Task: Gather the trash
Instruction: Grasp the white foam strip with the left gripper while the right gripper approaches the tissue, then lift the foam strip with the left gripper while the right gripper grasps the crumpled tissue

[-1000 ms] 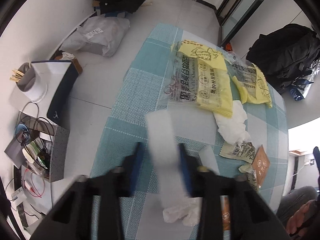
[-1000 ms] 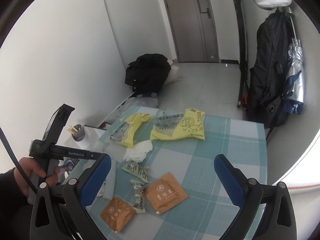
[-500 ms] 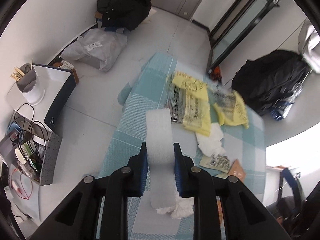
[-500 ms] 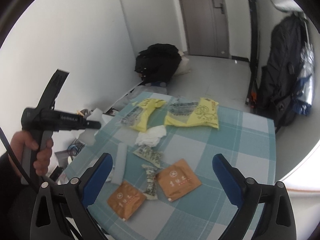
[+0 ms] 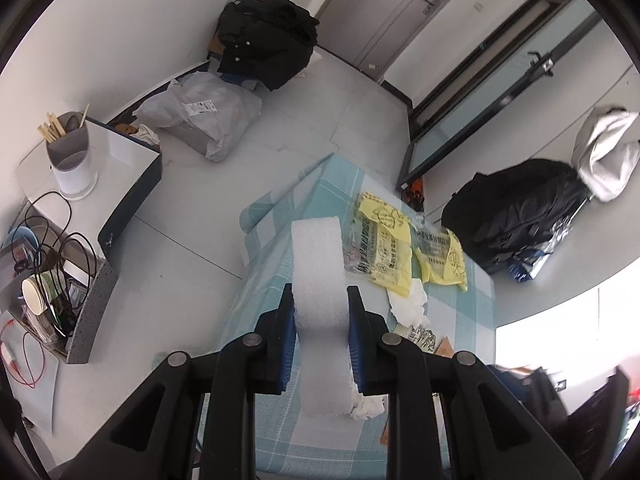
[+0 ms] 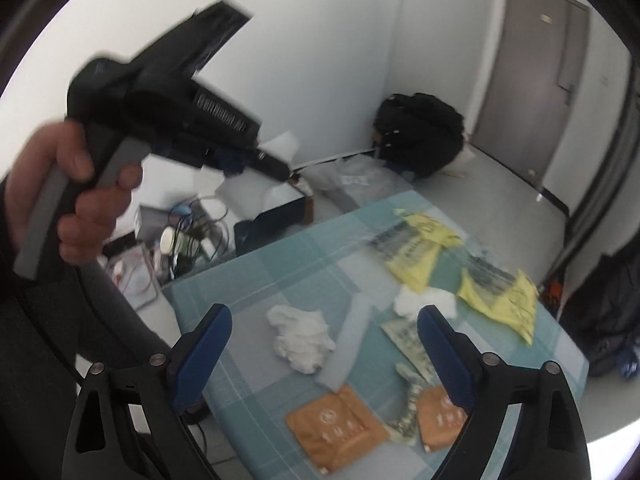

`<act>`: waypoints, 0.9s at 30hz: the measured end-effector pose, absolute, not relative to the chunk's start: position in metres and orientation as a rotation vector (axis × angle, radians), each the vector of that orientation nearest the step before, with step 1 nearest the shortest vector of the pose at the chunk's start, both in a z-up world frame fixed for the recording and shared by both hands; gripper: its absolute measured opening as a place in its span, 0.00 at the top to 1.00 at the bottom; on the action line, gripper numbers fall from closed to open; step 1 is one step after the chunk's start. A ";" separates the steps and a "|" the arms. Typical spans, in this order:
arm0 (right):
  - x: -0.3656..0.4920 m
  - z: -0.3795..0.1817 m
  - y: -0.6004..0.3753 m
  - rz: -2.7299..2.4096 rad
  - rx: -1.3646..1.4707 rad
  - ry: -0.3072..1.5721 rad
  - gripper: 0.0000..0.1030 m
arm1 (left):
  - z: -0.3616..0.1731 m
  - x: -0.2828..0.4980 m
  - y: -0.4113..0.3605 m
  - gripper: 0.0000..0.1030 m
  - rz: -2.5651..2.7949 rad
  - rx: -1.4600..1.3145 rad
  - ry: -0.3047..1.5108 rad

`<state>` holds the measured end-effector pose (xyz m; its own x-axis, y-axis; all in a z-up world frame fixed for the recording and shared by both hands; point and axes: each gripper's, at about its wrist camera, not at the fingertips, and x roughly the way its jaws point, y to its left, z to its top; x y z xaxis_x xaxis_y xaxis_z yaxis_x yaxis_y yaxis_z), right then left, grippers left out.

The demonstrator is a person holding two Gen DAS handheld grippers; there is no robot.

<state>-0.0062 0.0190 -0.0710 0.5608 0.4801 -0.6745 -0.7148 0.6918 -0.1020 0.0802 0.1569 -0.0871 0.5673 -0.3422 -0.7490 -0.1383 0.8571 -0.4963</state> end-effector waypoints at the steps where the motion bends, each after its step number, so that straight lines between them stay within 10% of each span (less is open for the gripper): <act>1: -0.007 -0.077 0.030 0.744 -0.436 0.668 0.11 | -0.087 0.080 0.160 0.82 -0.128 -0.554 0.969; 10: 0.005 -0.132 0.070 0.908 -0.721 0.775 0.24 | -0.096 0.079 0.175 0.82 -0.147 -0.599 0.972; 20: 0.030 -0.152 0.067 0.885 -0.685 0.936 0.76 | -0.093 0.075 0.176 0.82 -0.121 -0.528 0.961; 27: 0.042 -0.143 0.050 0.872 -0.492 0.979 0.82 | -0.090 0.075 0.166 0.82 -0.097 -0.454 0.960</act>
<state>0.0425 0.0500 -0.1431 0.2724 0.4092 -0.8708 -0.8176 0.5756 0.0148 0.0747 0.1663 -0.0905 0.5771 -0.2777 -0.7680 -0.1183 0.9021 -0.4151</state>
